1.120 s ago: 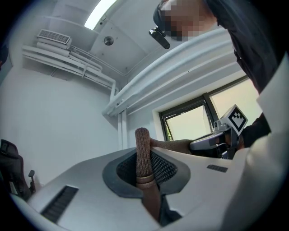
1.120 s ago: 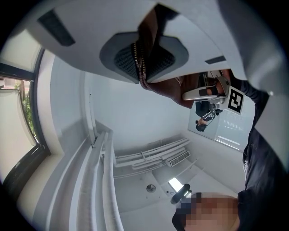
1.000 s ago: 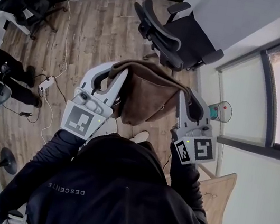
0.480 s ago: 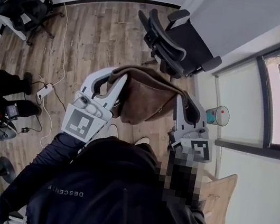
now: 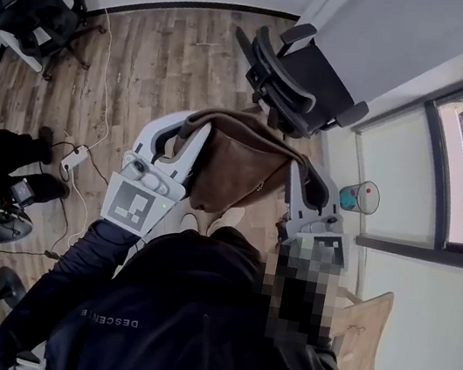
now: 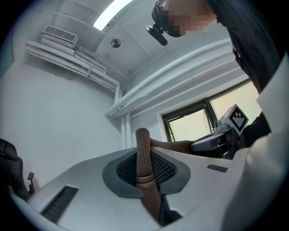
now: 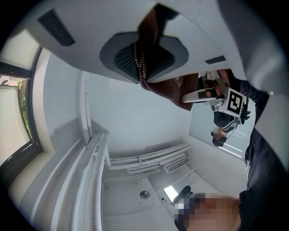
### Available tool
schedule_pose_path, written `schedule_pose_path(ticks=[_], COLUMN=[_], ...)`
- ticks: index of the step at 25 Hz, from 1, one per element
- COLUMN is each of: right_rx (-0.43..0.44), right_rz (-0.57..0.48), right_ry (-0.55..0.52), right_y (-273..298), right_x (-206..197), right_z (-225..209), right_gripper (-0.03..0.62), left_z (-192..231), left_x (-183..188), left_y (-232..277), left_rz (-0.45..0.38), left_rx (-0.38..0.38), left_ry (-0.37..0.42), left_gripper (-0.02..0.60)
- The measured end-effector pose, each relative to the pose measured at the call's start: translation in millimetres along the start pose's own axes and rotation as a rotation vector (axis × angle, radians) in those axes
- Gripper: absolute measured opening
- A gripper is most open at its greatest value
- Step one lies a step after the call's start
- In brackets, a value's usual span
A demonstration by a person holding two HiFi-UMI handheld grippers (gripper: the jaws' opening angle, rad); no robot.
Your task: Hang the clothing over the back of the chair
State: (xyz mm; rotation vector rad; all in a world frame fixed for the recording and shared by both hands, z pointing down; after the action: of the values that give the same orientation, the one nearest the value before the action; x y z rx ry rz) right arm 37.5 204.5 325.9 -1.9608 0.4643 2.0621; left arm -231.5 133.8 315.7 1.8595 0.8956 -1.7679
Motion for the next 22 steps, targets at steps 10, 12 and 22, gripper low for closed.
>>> schedule_pose_path(ticks=[10, 12, 22], right_rx=[0.044, 0.057, 0.132], right_rz=[-0.002, -0.001, -0.018], right_ry=[-0.007, -0.004, -0.077], right_y=[44, 60, 94], right_x=[-6, -6, 15], right_z=[-30, -35, -87], right_gripper=[0.057, 0.057, 0.057], left_z=[30, 42, 63], left_x=[-11, -15, -5], left_y=[46, 58, 137], left_rz=[0.008, 0.014, -0.011], left_rx=[0.022, 0.028, 0.034], left_ry=[0.006, 0.001, 0.041], left_gripper=[0.049, 0.049, 0.049])
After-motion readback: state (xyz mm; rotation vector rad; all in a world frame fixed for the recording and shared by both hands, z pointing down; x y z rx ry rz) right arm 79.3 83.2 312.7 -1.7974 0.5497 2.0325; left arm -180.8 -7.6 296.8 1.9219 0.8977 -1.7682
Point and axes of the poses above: the fingertips, and each gripper's own axes: y forward along the fingers, z to its left, x out of its top, the point moved 10 cm from there along -y, backward along the fingers, and after that the axes turned 3 degrees about x, right-handed, at the moved point
